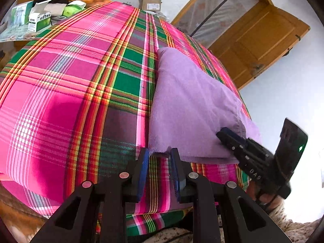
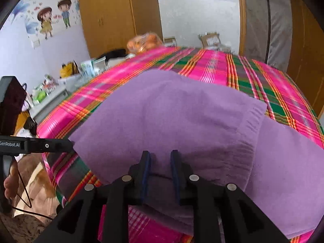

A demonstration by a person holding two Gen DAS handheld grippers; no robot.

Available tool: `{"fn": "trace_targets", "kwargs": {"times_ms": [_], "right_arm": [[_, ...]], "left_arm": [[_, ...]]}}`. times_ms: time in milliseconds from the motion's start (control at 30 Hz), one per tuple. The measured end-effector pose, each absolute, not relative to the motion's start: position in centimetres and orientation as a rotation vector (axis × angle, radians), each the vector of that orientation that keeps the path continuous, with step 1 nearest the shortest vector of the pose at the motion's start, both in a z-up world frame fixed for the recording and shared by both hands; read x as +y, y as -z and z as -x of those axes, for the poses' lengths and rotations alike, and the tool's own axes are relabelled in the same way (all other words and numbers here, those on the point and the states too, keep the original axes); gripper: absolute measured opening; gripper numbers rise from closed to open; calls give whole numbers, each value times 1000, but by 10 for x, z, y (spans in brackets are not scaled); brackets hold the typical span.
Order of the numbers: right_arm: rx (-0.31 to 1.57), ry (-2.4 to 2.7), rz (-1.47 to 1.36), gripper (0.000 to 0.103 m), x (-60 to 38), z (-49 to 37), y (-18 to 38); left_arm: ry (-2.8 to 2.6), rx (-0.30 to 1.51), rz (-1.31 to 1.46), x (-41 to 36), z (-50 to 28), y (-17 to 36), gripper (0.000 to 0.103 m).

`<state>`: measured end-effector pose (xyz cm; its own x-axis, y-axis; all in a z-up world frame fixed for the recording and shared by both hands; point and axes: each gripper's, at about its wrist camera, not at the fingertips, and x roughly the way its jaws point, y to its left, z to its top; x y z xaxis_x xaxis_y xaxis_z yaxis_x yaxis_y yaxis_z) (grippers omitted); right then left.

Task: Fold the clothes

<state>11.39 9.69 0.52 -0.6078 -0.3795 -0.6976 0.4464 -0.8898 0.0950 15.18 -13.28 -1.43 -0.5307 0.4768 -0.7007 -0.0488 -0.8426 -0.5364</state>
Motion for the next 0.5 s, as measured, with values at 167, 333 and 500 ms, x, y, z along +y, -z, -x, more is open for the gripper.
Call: {"fn": "trace_targets", "kwargs": {"times_ms": [167,333,500], "right_arm": [[114,2453,-1007,25,94,-124,-13],[106,2439,-1027,27,95,-127,-6],[109,2446,-969,27,86,-132,-17]], "left_arm": [[-2414,-671,1315,-132,-152,13,22],[-2409,-688,1313,-135,-150,13,24],[-2405,-721,1300,-139,-148,11,24]]}}
